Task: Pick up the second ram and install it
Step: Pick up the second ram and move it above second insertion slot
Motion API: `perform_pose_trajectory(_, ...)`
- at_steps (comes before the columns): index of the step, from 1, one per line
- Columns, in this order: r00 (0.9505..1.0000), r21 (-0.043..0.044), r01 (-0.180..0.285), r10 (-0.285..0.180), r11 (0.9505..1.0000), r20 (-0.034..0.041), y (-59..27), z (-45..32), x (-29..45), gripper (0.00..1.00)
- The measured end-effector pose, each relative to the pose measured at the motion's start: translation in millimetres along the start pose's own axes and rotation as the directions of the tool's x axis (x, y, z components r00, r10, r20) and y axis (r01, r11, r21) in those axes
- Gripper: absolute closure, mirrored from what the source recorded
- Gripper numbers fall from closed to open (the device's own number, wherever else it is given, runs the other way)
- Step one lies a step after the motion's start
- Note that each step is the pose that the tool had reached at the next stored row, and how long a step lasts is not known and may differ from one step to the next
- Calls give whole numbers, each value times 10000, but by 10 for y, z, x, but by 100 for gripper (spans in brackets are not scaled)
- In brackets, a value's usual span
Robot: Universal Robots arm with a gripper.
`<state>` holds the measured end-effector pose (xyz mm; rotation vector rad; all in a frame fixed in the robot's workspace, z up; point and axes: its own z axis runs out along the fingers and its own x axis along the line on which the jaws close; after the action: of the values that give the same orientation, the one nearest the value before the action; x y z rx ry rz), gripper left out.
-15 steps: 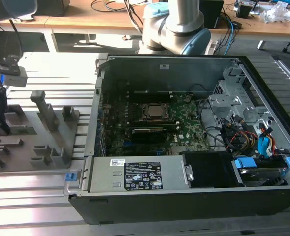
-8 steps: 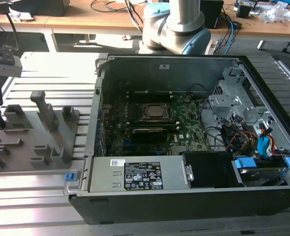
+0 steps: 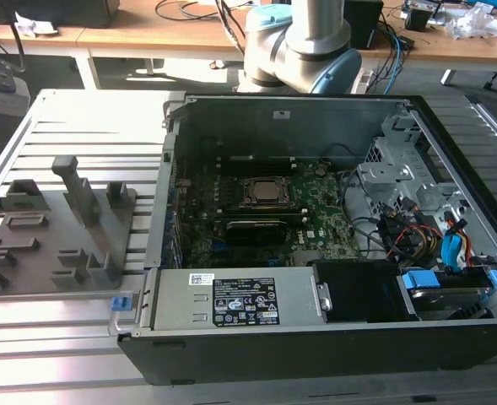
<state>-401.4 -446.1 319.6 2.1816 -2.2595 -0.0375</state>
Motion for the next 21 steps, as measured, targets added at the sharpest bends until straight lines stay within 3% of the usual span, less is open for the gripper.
perform_pose_trajectory(5, 10000, 0, 0, 0, 10000, 0, 2, -127, -2, 86)
perform_pose_trajectory(17, 10000, 0, 0, 0, 10000, 0, 11, -609, -10, 86)
perform_pose_trajectory(21, 10000, 0, 0, 0, 10000, 0, 12, -710, -12, 86)
